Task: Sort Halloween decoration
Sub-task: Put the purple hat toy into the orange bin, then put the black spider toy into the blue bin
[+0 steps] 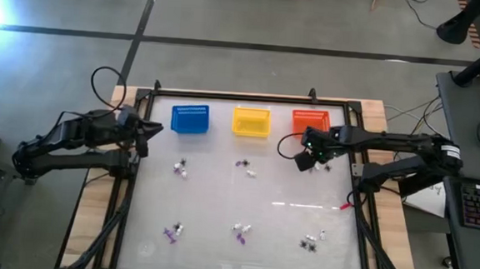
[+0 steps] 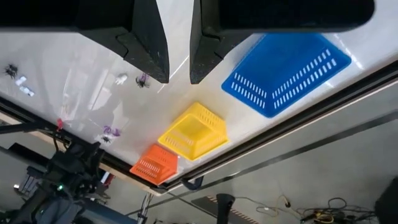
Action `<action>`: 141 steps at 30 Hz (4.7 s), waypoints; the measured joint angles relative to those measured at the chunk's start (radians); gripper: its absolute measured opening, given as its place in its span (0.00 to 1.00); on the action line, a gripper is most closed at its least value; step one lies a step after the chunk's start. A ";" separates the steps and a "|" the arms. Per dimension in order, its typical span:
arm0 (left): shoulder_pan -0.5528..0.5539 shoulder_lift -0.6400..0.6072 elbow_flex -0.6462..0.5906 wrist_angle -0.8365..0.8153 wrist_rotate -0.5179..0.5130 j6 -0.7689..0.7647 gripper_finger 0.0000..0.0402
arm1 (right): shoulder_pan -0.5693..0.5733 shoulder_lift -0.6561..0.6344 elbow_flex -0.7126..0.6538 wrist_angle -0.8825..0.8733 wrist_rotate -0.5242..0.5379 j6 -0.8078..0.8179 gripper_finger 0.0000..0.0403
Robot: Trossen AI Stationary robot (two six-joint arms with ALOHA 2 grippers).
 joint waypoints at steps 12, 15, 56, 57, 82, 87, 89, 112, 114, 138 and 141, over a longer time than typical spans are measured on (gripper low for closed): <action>0.000 -0.047 0.000 -0.052 0.003 0.001 0.12 | 0.013 0.058 0.000 -0.011 0.000 0.251 0.45; 0.000 -0.057 0.000 -0.068 0.012 0.017 0.12 | 0.032 0.087 0.000 -0.010 -0.001 0.289 0.43; 0.000 -0.092 0.000 -0.116 0.019 0.023 0.12 | 0.077 0.351 0.000 0.064 0.052 0.356 0.25; 0.000 -0.092 0.000 -0.116 0.019 0.023 0.12 | 0.077 0.350 0.000 0.065 0.052 0.355 0.23; 0.000 -0.092 0.000 -0.116 0.018 0.023 0.12 | 0.079 0.223 -0.002 0.050 0.023 0.309 0.02; 0.000 -0.092 0.000 -0.116 0.018 0.023 0.12 | 0.076 0.111 -0.002 0.053 0.085 0.334 0.02; 0.000 -0.092 0.000 -0.116 0.018 0.023 0.12 | 0.064 0.071 -0.002 0.057 0.128 0.345 0.02; 0.000 -0.093 0.000 -0.116 0.018 0.023 0.12 | -0.315 0.070 0.000 0.300 0.302 0.068 0.02; 0.000 -0.093 0.000 -0.116 0.018 0.023 0.12 | -0.333 0.081 0.000 0.299 0.287 0.040 0.02; 0.000 0.043 0.000 0.007 0.122 0.078 0.24 | -0.349 0.061 0.000 0.300 0.035 -0.024 0.28; 0.000 0.115 0.000 0.018 0.122 0.088 0.23 | -0.349 0.046 0.001 0.299 -0.058 -0.050 0.28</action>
